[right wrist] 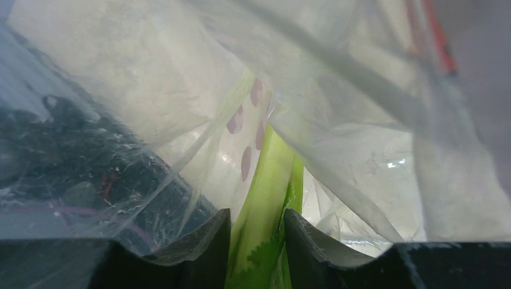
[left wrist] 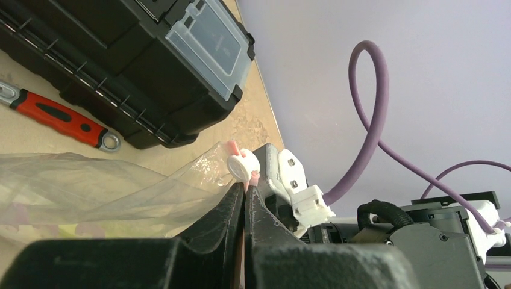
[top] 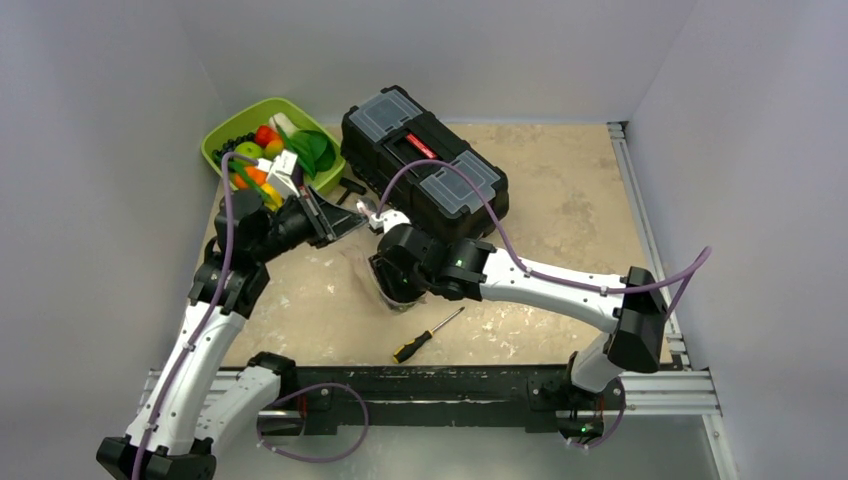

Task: Place the food in the zip-top bag and seal the zipper
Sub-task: Adjust the fake vegetable in the zipper food storage bag.

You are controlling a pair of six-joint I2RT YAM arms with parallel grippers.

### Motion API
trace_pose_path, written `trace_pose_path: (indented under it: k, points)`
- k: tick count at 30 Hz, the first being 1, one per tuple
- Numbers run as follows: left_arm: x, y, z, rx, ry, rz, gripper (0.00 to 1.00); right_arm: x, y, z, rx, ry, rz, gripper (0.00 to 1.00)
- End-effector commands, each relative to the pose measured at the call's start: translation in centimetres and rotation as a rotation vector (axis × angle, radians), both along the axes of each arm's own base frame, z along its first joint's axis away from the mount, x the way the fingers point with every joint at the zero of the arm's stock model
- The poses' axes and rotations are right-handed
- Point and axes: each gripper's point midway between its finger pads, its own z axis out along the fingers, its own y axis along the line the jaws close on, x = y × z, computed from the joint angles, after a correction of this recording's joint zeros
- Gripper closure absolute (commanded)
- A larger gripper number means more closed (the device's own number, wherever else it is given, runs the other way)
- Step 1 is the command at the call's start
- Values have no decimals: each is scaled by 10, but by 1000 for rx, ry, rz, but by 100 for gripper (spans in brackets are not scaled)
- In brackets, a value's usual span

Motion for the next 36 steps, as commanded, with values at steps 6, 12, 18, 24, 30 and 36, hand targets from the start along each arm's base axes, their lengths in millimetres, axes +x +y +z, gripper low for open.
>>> trace_pose_path:
  k: [6,12,18,24,30,36]
  points:
    - [2,4,44,-37,-158,44,100,-1,-29,-36,-151,-24,-12,62]
    - [2,8,36,-4,-147,62,100,-5,-19,-28,-73,-22,26,100]
    - [-1,16,35,66,-162,88,78,-4,-5,3,92,0,-3,100]
    - [-16,40,32,193,-187,161,32,17,-4,41,352,52,-72,100]
    - [-40,71,-9,277,-50,287,23,29,-3,70,536,62,-106,100]
    - [-51,64,-64,165,39,288,24,42,-1,60,492,19,-132,100]
